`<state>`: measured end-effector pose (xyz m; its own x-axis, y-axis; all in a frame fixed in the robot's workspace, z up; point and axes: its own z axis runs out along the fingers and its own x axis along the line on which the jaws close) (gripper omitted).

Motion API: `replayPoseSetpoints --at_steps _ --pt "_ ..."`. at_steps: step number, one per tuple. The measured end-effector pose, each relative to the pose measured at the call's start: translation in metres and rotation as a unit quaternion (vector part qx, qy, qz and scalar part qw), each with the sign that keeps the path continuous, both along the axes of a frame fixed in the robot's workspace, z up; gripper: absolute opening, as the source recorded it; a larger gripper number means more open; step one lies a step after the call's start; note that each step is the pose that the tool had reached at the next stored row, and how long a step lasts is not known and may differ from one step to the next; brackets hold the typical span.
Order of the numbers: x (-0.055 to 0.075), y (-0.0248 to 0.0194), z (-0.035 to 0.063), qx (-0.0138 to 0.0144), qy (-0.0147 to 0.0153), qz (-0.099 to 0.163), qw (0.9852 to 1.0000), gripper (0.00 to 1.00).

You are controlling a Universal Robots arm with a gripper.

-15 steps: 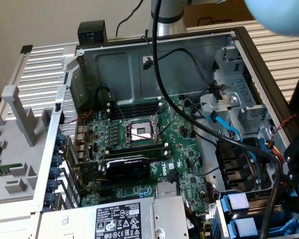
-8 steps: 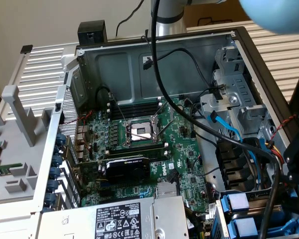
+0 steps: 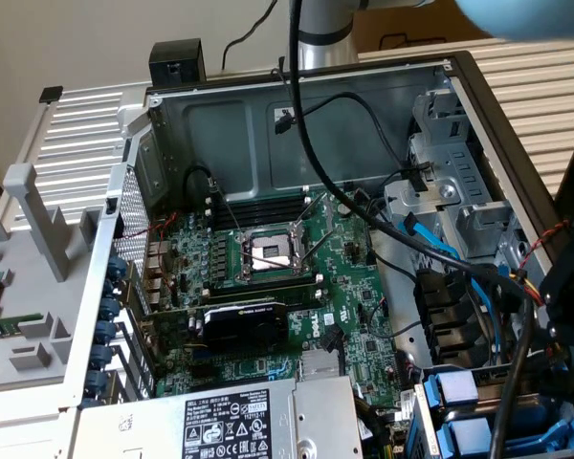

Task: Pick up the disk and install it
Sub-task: 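Insert the first disk wire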

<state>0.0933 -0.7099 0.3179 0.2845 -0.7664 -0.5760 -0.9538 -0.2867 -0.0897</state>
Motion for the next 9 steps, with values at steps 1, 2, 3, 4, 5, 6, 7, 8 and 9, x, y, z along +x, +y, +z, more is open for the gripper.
replayPoseSetpoints --at_steps 1,2,3,4,5,6,7,8,9 --pt "0.0000 0.0023 -0.0002 -0.0001 0.0000 0.000 1.0000 0.38" --pt "-0.0001 0.0035 -0.0001 -0.0004 0.0000 0.000 1.0000 0.38" --pt "-0.0001 0.0042 -0.0003 -0.0002 0.0000 0.000 1.0000 0.38" --pt "-0.0002 0.0044 -0.0003 -0.0002 0.0000 0.000 1.0000 0.38" --pt "-0.0002 0.0047 -0.0002 -0.0003 0.0000 0.000 1.0000 0.38" --pt "-0.0008 0.0053 -0.0002 -0.0002 0.0000 0.000 1.0000 0.38" --pt "-0.0011 0.0063 -0.0002 -0.0002 0.0000 0.000 1.0000 0.38" --pt "-0.0019 0.0078 -0.0002 -0.0002 0.0000 0.000 1.0000 0.38" --pt "-0.0027 0.0095 -0.0001 -0.0003 0.0000 0.000 1.0000 0.38"
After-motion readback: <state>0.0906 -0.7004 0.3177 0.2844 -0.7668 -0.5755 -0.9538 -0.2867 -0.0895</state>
